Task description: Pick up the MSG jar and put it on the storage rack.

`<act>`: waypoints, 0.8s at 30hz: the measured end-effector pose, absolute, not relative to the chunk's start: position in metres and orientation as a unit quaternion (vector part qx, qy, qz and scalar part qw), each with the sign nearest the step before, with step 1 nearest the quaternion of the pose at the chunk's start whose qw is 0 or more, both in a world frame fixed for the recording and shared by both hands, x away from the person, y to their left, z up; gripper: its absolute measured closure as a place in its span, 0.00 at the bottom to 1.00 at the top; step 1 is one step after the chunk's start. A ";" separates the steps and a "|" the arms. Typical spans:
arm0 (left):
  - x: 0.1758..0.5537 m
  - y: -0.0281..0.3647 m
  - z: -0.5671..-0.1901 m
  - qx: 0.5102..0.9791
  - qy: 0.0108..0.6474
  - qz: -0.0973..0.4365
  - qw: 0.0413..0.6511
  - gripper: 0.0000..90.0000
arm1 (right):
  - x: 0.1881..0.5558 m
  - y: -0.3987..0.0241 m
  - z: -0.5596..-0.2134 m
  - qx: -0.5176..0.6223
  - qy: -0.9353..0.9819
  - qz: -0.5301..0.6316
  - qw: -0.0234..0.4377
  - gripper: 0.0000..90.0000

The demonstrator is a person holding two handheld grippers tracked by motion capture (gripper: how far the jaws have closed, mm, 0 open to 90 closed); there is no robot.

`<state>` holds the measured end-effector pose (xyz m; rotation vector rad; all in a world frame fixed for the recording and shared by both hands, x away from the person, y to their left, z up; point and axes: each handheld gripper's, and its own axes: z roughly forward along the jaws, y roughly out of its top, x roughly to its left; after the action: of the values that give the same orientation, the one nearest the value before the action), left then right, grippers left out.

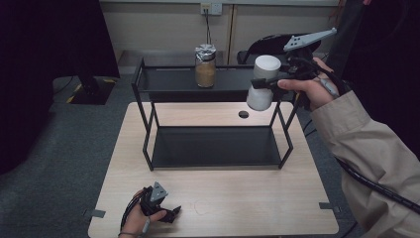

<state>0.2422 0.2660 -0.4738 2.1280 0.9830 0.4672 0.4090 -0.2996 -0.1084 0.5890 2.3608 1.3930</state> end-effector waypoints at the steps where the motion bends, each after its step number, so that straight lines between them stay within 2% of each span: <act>1: 0.242 0.266 -0.474 0.828 0.383 0.182 0.367 0.00 | 0.410 -0.298 -0.107 0.211 0.829 0.490 0.168 0.39; 24: 0.243 0.267 -0.474 0.829 0.381 0.181 0.367 0.00 | 0.448 -0.264 -0.095 0.261 0.813 0.479 0.202 0.39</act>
<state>0.2431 0.2665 -0.4736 2.1305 0.9776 0.4648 0.4476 -0.2645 -0.0946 0.7298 2.2696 1.3387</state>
